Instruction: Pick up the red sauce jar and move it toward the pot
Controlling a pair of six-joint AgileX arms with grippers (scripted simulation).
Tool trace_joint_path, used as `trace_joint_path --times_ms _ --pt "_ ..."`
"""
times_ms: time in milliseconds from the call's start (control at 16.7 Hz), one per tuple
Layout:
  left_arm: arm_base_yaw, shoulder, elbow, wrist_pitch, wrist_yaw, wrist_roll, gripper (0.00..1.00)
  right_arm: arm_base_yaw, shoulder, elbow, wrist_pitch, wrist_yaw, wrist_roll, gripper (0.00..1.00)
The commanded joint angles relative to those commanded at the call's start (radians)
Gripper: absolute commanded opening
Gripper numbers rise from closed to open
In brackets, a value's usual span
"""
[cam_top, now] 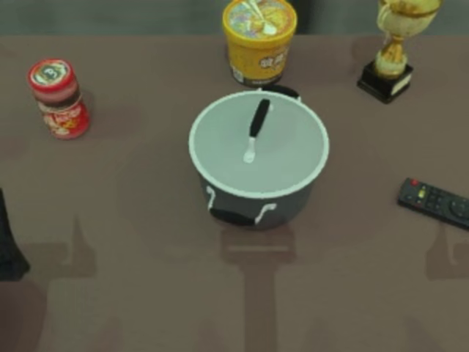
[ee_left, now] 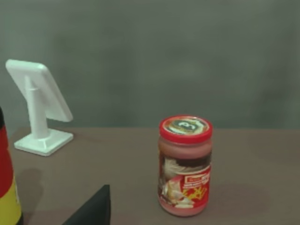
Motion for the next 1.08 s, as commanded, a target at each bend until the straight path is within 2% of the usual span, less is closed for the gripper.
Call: trace_joint_path --times_ms 240,480,780,1080 --pt "0.005 0.023 0.025 -0.013 -0.002 0.007 1.0 0.0 0.0 0.0 0.0 0.0 0.0 1.0" --pt "0.025 0.174 0.188 -0.102 -0.007 0.055 1.0 0.0 0.0 0.0 0.0 0.0 0.0 1.0" --pt "0.043 0.524 0.558 -0.309 0.005 0.163 1.0 0.0 0.0 0.0 0.0 0.0 0.0 1.0" --pt "0.045 0.996 1.054 -0.589 0.039 0.31 1.0 0.0 0.0 0.0 0.0 0.0 0.0 1.0"
